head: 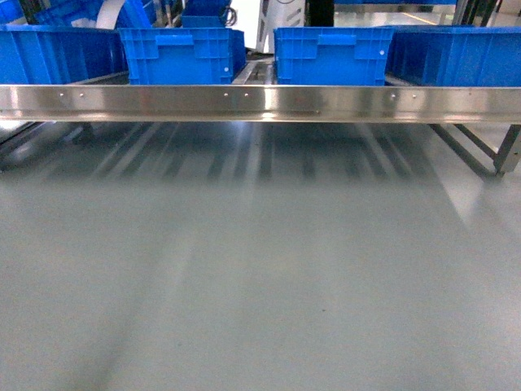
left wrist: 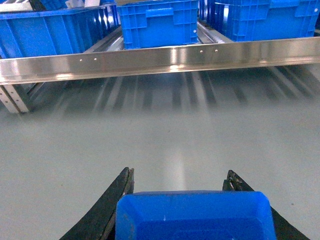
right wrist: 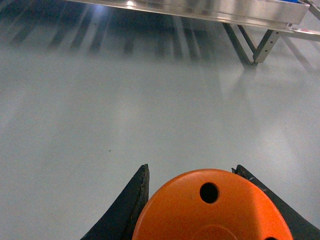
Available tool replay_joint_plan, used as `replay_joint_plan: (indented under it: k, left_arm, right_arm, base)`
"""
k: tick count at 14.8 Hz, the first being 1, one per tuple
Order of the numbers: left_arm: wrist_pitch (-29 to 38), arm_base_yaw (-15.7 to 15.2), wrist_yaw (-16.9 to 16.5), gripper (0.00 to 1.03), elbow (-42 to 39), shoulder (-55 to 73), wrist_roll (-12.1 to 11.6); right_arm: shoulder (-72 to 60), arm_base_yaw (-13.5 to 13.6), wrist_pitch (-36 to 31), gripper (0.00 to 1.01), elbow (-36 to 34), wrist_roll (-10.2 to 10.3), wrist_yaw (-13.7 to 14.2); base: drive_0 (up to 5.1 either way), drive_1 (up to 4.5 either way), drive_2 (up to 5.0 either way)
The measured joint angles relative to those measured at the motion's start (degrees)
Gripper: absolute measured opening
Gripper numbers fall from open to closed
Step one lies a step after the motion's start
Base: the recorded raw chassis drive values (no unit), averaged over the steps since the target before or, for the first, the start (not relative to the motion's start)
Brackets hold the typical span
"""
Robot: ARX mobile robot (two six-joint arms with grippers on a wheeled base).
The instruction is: Sort blue parts and orange caps into right shelf containers
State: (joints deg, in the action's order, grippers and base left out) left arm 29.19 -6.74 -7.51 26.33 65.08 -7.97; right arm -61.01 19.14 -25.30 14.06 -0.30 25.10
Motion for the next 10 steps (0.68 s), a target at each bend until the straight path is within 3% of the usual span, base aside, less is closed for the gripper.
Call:
replay_joint_plan:
  k: [10]
  left_arm:
    - [0.0, 0.0, 0.0, 0.44, 0.0, 0.0, 0.0]
  right_arm:
    - [0.0, 0.0, 0.0, 0.43, 0.0, 0.0, 0.0]
  base:
    - [0.0, 4.31, -4.3]
